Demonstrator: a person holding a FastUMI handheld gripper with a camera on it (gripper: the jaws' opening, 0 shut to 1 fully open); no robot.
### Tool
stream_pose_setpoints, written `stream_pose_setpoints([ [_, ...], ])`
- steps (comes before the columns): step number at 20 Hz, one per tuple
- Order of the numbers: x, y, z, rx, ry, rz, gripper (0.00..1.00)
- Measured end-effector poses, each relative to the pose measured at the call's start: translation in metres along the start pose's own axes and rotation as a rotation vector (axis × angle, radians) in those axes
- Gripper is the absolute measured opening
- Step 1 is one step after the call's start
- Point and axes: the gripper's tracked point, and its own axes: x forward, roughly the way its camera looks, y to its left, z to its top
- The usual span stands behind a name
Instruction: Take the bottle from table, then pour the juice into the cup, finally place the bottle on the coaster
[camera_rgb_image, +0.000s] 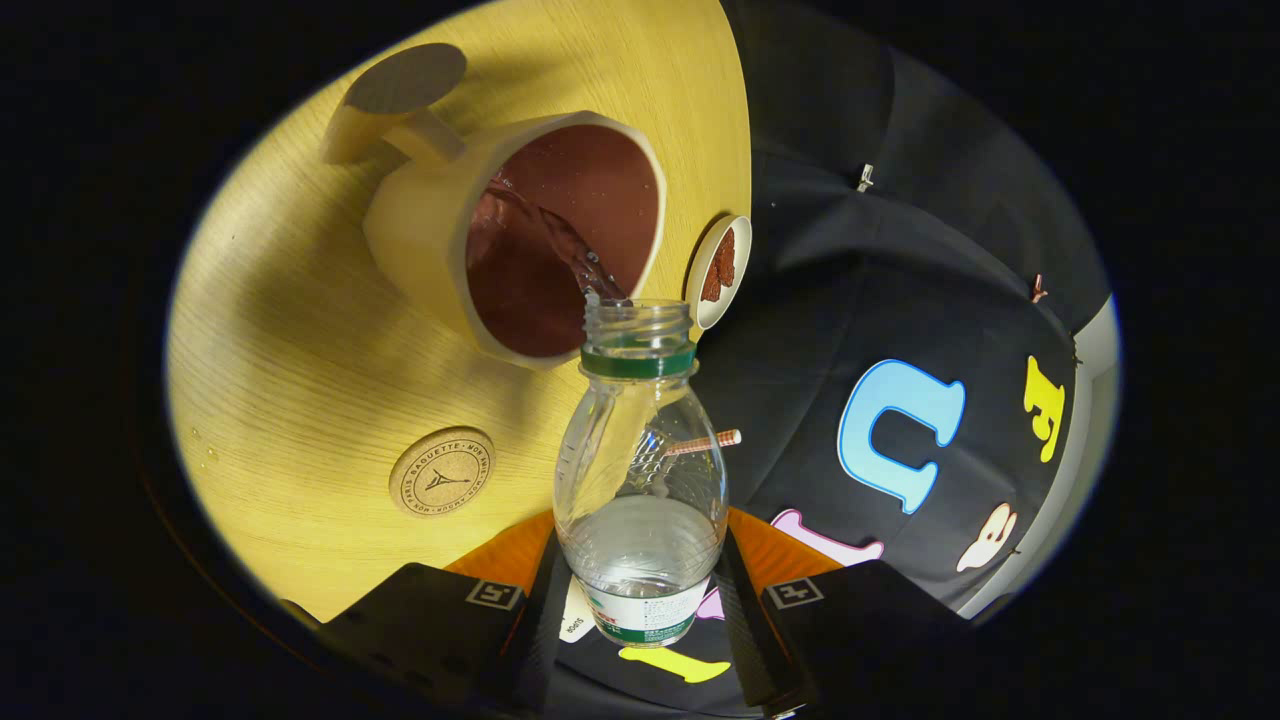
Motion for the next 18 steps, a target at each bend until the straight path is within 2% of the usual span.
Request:
stream_pose_setpoints([
  [18, -0.006, -0.014, 0.004, -0.197, -0.052, -0.020, 0.73],
])
